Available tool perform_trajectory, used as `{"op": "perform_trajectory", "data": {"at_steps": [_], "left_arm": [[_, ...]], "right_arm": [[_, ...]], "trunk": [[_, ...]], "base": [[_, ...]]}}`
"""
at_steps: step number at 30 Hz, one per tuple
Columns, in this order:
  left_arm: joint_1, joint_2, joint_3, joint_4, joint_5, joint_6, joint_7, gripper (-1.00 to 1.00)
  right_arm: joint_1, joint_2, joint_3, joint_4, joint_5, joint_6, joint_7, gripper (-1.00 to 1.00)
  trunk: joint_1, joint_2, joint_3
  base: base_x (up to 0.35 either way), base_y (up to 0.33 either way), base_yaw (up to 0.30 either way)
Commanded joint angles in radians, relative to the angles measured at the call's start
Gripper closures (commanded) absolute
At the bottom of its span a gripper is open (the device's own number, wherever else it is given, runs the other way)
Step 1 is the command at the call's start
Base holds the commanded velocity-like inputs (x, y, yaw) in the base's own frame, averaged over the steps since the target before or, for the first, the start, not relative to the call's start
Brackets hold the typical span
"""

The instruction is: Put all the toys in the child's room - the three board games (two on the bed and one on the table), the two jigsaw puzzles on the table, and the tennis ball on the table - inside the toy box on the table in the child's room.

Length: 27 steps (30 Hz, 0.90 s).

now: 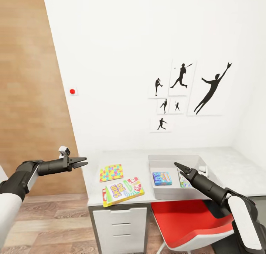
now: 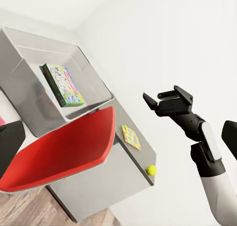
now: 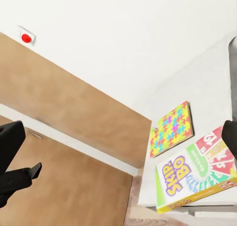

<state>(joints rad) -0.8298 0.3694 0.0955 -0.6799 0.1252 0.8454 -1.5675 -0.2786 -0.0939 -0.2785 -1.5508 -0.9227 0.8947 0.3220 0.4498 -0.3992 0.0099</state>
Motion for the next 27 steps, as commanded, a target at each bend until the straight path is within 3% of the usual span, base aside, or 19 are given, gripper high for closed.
{"op": "perform_trajectory", "data": {"at_steps": [1,27], "left_arm": [[0.000,0.000,0.000,0.000,0.001,0.011,-0.003,-1.00],[0.000,0.002,0.000,0.000,0.001,0.011,-0.003,-1.00]], "right_arm": [[-0.001,0.000,-0.001,0.000,0.005,0.005,0.006,-1.00],[-0.001,0.000,0.001,0.000,0.007,0.001,0.004,-1.00]], "trunk": [[0.000,-0.001,0.000],[0.000,-0.001,0.000]], "base": [[-0.091,0.259,0.000],[-0.011,0.269,0.000]]}}
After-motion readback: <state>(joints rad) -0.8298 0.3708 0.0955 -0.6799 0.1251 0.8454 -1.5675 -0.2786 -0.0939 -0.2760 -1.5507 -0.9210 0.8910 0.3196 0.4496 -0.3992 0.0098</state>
